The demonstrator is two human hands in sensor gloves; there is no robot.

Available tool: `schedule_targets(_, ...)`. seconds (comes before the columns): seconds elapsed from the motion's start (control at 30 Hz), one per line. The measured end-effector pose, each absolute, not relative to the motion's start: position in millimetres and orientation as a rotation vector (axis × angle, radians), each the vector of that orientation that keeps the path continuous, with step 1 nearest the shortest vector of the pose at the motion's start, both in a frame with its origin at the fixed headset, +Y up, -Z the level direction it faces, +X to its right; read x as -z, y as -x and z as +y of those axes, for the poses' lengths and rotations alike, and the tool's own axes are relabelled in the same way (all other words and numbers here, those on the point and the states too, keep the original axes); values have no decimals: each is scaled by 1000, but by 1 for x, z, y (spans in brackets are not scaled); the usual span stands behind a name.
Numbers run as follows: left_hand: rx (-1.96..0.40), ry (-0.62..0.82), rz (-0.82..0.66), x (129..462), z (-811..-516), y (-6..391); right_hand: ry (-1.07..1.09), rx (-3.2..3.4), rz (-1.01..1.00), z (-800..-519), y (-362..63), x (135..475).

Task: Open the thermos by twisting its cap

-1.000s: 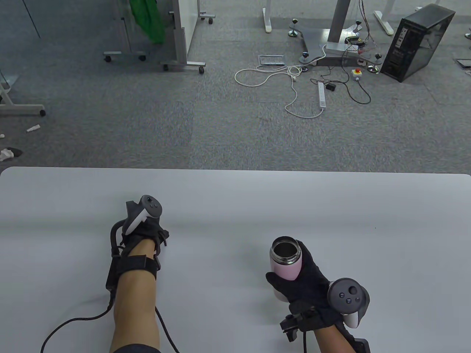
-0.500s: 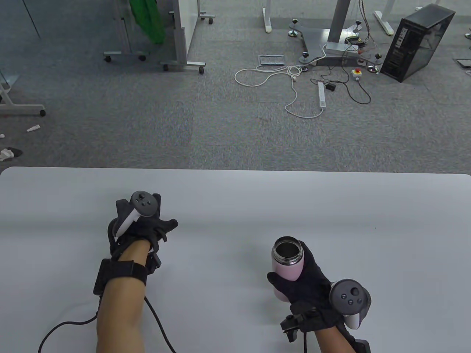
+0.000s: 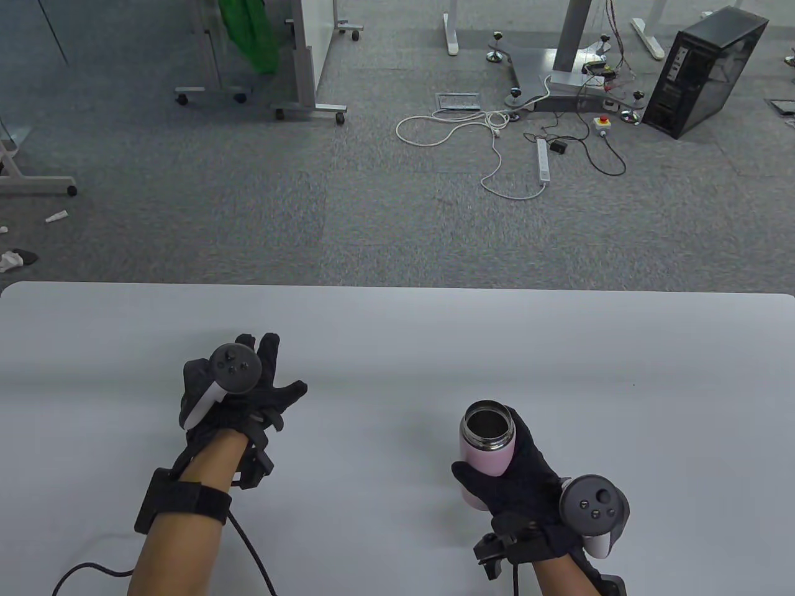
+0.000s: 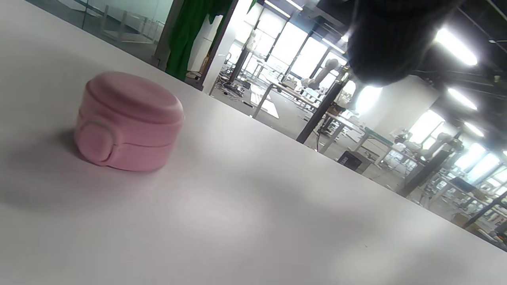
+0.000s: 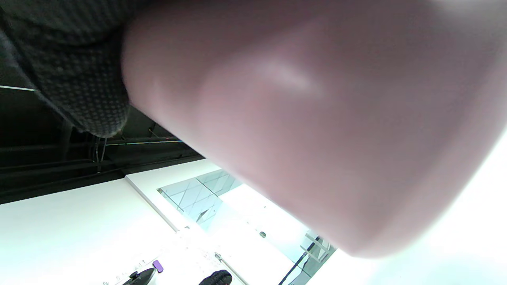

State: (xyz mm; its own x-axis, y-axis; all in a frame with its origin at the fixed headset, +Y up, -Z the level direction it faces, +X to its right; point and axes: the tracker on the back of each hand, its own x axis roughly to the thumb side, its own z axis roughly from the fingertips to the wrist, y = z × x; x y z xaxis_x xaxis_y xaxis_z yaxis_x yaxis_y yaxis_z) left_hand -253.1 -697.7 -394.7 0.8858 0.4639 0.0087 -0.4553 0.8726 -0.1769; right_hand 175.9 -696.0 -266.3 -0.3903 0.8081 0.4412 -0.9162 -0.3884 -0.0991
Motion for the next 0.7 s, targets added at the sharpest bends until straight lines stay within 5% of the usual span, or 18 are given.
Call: schedule_targets(0.7, -494, 103, -203, 328, -704, 230, -375, -1973, -412, -696, -175, 262)
